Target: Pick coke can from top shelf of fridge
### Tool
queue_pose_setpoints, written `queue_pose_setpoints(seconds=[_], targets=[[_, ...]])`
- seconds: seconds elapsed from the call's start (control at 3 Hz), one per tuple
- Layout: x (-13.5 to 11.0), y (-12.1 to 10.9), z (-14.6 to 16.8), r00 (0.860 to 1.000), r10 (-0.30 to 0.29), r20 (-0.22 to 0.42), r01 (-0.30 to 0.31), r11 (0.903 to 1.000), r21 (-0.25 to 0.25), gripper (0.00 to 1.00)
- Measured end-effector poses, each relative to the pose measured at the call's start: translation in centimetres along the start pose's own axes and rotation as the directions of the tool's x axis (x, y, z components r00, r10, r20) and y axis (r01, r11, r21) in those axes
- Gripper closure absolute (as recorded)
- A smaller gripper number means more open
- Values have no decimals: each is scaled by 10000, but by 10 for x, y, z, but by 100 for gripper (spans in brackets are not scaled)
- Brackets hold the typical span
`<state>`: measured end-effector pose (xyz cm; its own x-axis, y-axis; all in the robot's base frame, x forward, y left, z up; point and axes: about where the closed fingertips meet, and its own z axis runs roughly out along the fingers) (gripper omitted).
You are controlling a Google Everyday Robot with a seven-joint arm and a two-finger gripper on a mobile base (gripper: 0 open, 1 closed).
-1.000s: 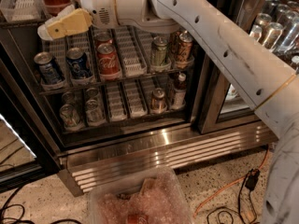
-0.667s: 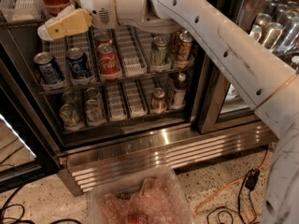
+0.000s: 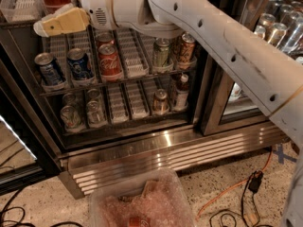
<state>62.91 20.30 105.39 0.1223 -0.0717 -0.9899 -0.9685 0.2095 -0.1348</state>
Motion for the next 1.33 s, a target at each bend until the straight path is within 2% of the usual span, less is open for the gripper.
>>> queue_pose_setpoints(seconds=[0.33,1.33], targets=[[0,0,1,10000,3,30,-3,10000,-15,0],[-11,-26,20,9981,-441,419,439,9990,57,0]])
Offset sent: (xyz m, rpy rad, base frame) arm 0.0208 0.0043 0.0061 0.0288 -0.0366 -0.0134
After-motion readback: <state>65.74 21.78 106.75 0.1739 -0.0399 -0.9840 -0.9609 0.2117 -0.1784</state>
